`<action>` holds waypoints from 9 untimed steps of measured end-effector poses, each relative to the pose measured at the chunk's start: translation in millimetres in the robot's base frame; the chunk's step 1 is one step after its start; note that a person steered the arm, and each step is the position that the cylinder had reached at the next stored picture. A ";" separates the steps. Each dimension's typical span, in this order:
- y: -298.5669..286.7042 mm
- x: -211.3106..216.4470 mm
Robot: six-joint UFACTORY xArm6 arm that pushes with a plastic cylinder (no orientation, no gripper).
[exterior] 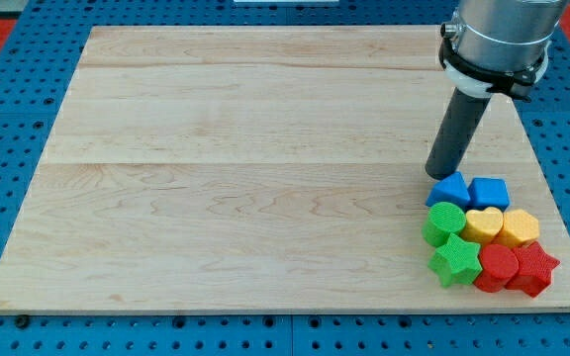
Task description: Move arm away from the blue triangle
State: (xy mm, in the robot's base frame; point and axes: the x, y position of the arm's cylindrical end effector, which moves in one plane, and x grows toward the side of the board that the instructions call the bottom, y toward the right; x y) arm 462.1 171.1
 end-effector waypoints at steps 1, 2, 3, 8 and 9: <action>0.0 0.0; -0.3 0.0; -0.3 0.0; -1.3 -14.3; -1.3 -17.7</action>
State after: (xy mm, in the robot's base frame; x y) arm 444.4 169.8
